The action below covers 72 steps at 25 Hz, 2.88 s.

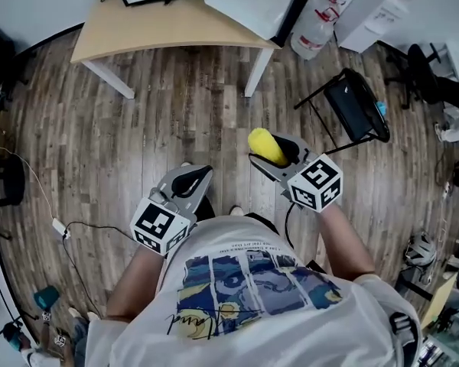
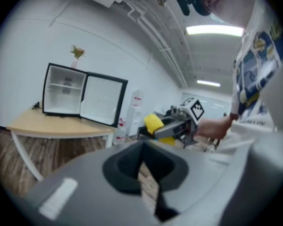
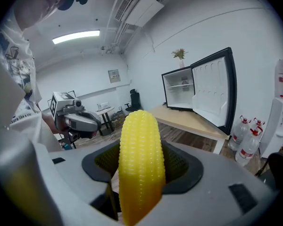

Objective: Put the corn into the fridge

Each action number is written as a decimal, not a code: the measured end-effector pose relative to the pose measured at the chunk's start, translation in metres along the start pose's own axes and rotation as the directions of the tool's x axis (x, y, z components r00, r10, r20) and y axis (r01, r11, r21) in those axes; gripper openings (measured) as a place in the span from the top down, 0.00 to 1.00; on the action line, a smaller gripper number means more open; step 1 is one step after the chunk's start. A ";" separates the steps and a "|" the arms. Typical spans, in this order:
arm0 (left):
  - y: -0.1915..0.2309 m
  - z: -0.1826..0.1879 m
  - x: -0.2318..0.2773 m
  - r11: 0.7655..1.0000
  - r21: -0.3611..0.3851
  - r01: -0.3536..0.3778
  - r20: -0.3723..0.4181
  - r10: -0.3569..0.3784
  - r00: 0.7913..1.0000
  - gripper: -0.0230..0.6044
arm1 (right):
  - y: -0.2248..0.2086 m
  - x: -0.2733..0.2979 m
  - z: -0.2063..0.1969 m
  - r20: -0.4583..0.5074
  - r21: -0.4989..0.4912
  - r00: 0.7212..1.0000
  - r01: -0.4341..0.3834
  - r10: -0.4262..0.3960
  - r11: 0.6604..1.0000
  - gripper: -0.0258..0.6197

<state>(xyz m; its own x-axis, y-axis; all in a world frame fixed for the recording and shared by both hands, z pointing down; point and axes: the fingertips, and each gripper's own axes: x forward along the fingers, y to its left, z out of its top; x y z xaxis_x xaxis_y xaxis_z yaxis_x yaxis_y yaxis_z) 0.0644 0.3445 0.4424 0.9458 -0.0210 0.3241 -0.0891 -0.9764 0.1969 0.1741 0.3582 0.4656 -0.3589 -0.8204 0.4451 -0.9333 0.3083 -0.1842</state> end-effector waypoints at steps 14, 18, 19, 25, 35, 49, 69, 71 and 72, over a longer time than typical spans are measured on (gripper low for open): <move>0.195 0.051 -0.043 0.998 -0.041 0.045 0.067 -0.043 0.997 0.95 | -0.036 0.180 0.119 -0.027 -0.059 0.999 0.030 -0.031 0.998 0.58; 0.235 0.058 -0.062 0.997 -0.062 -0.035 0.094 0.041 0.995 0.95 | -0.051 0.227 0.146 -0.052 -0.090 0.999 0.005 -0.009 0.996 0.58; 0.244 0.059 -0.065 0.996 -0.062 -0.057 0.095 0.063 0.994 0.95 | -0.057 0.239 0.153 -0.055 -0.098 0.998 0.000 -0.005 0.995 0.58; 0.303 0.063 -0.076 0.979 -0.103 -0.175 0.092 0.184 0.979 0.95 | -0.102 0.315 0.196 -0.077 -0.154 0.997 -0.036 0.024 0.987 0.58; 0.424 0.106 -0.067 0.906 -0.173 -0.386 0.071 0.403 0.913 0.95 | -0.201 0.456 0.263 -0.157 -0.203 0.983 -0.123 0.092 0.972 0.58; 0.535 0.163 -0.030 0.815 -0.198 -0.544 0.018 0.558 0.830 0.95 | -0.347 0.623 0.315 -0.251 -0.207 0.965 -0.127 0.072 0.970 0.58; 0.589 0.159 -0.046 0.671 -0.268 -0.691 -0.086 0.698 0.711 0.95 | -0.450 0.780 0.335 -0.319 -0.280 0.946 -0.043 -0.050 0.959 0.58; 0.592 0.156 -0.045 0.665 -0.269 -0.697 -0.100 0.700 0.707 0.95 | -0.456 0.790 0.333 -0.326 -0.286 0.944 -0.039 -0.059 0.957 0.58; 0.594 0.155 -0.045 0.662 -0.269 -0.700 -0.107 0.701 0.705 0.95 | -0.459 0.795 0.332 -0.327 -0.289 0.943 -0.034 -0.065 0.957 0.58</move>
<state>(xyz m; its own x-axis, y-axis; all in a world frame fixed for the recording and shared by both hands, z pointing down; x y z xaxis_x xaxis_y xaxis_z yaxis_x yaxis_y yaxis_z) 0.0170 -0.2683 0.4009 0.5706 -0.6767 0.4653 -0.8048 -0.5735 0.1529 0.3222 -0.5954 0.6134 -0.2823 -0.6359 0.7183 -0.8845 0.4625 0.0618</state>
